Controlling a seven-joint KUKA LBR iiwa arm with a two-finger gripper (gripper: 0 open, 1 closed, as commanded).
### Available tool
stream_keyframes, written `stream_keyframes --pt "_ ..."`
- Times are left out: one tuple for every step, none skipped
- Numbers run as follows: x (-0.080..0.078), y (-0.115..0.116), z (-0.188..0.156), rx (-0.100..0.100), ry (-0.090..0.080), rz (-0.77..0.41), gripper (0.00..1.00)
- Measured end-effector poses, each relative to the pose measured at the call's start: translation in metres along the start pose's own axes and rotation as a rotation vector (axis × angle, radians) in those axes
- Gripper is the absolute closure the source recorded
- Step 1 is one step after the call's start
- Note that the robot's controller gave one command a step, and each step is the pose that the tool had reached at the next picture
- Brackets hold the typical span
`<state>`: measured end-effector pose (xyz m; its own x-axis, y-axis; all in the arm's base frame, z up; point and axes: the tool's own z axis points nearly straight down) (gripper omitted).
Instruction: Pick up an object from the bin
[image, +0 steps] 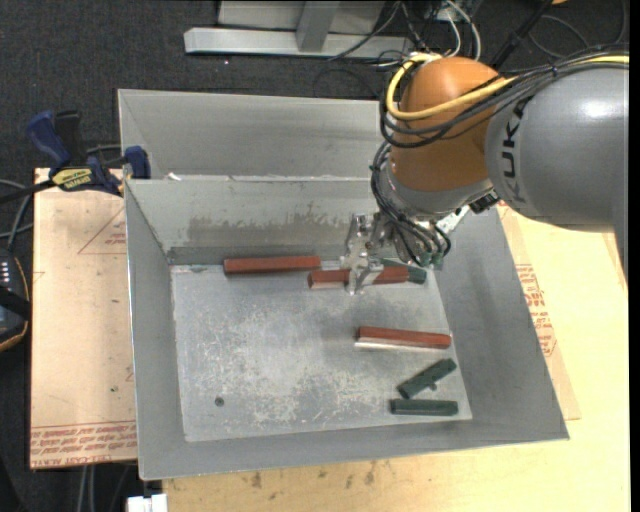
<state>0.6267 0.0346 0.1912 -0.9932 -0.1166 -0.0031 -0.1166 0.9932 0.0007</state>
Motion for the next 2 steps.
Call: stream_keyframes --pt "0.0 0.0 0.0 0.0 0.0 0.0 1.0" --pt "0.006 0.004 -0.025 0.0 0.002 -0.007 1.0"
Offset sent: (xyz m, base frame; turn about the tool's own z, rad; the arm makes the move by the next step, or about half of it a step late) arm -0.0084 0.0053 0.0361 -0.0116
